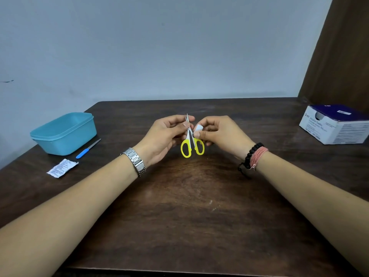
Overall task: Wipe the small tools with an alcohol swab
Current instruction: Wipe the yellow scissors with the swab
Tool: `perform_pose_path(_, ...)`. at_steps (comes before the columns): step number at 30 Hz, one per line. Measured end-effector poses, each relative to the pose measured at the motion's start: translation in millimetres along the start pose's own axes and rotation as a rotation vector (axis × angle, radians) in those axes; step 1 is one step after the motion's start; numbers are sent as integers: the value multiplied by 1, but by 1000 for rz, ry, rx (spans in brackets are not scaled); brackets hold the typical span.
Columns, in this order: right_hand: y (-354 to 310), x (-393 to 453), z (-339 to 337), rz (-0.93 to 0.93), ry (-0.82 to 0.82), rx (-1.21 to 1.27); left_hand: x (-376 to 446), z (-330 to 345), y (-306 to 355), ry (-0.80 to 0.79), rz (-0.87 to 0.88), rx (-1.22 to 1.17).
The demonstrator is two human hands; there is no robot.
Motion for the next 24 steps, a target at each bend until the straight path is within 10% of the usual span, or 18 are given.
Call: perform_pose_path(24,-26,-8,-10,-238,296,-257,-1,5,1,66,44,-165)
Point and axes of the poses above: each hand's wrist, its own x-axis towards the middle knuckle, its own z-axis out of the palm, y = z × x, the point moved 4 cm from there along x, towards the middle knuckle, and after that the axes turned 12 degrees about -x, right-handed, at the moved point
